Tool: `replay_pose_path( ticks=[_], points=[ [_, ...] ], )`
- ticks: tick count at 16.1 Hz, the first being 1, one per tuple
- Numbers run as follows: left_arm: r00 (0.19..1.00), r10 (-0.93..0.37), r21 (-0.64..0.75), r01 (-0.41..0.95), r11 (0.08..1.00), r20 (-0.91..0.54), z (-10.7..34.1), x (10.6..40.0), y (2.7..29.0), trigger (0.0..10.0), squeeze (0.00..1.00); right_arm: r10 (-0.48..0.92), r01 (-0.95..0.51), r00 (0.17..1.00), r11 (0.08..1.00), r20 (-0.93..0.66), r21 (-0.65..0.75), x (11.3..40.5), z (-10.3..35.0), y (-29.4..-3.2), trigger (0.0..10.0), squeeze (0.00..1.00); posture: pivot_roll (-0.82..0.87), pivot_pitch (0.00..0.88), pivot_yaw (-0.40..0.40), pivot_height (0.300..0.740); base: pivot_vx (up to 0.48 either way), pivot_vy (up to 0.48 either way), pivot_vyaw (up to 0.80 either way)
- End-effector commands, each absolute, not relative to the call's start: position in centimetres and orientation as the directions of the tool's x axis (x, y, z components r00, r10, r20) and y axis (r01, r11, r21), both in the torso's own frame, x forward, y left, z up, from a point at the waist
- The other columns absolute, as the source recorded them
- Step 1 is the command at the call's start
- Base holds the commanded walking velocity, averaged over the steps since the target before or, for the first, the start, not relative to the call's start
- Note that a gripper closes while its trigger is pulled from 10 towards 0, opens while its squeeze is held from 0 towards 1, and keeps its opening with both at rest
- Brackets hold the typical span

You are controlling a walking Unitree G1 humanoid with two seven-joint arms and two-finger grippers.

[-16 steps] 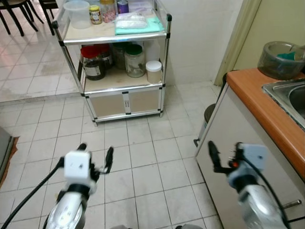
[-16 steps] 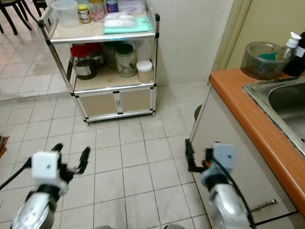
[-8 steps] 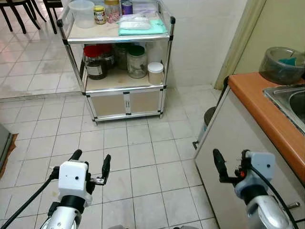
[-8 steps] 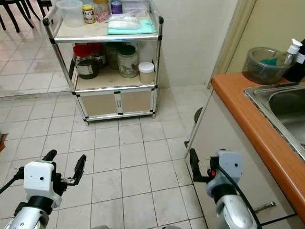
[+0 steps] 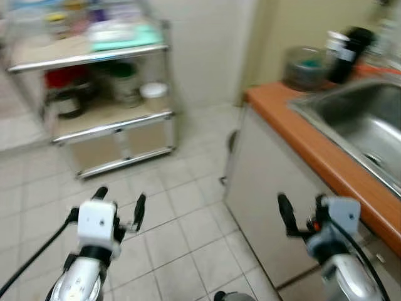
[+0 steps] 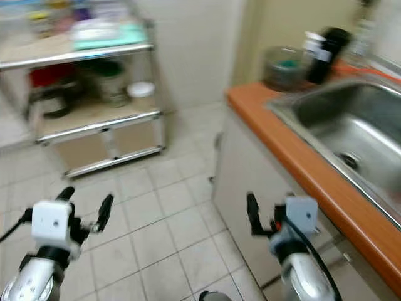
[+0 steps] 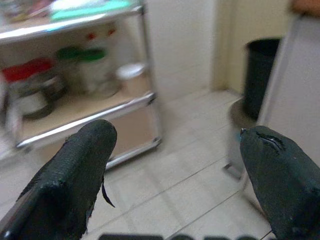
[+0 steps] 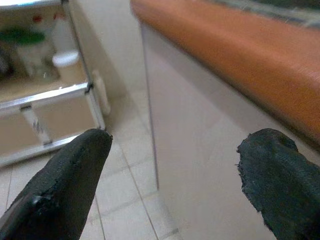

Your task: Kitchen organization

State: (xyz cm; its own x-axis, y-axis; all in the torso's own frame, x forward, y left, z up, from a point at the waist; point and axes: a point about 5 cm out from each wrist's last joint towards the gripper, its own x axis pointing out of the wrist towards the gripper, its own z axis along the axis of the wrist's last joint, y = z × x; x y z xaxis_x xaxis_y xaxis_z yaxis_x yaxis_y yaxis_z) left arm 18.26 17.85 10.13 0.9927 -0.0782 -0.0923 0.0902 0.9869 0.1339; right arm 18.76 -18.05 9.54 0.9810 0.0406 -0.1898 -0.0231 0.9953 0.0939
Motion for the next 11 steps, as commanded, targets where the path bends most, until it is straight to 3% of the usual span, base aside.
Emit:
replay_pose_path(
  ticks=[1, 5, 9, 11],
  points=[
    [0.988, -0.095, 0.125, 0.109, 0.986, -0.119, 9.7, 18.4, 17.6, 10.0, 0.0, 0.067, -0.051, 0.982, 0.994, -0.174, 0.095, 19.2, 9.5, -17.4, 10.0, 1.0, -0.03, 0.0, 0.05, 0.74, 0.0, 0.0, -0.8],
    [0.983, -0.148, 0.131, 0.161, 0.978, -0.104, 10.2, 19.6, 16.9, 10.0, 0.0, 0.06, -0.049, 0.988, 0.995, -0.14, 0.085, 20.6, 9.4, -16.3, 10.0, 1.0, -0.03, 0.0, 0.101, 0.74, 0.0, 0.0, -0.8],
    [0.999, -0.037, 0.176, 0.036, 0.984, 0.003, 12.0, 20.8, 18.7, 10.0, 0.0, 0.09, -0.081, 0.993, 0.989, -0.071, 0.123, 21.0, 11.2, -15.7, 10.0, 1.0, 0.02, 0.0, 0.068, 0.74, 0.0, 0.0, -0.8],
    [0.99, -0.124, 0.108, 0.13, 0.986, -0.062, 11.4, 19.7, 18.0, 10.0, 0.0, 0.117, -0.114, 0.992, 0.992, -0.049, 0.062, 20.9, 11.3, -15.6, 10.0, 1.0, 0.02, 0.0, 0.035, 0.74, 0.0, 0.0, -0.8]
  ],
)
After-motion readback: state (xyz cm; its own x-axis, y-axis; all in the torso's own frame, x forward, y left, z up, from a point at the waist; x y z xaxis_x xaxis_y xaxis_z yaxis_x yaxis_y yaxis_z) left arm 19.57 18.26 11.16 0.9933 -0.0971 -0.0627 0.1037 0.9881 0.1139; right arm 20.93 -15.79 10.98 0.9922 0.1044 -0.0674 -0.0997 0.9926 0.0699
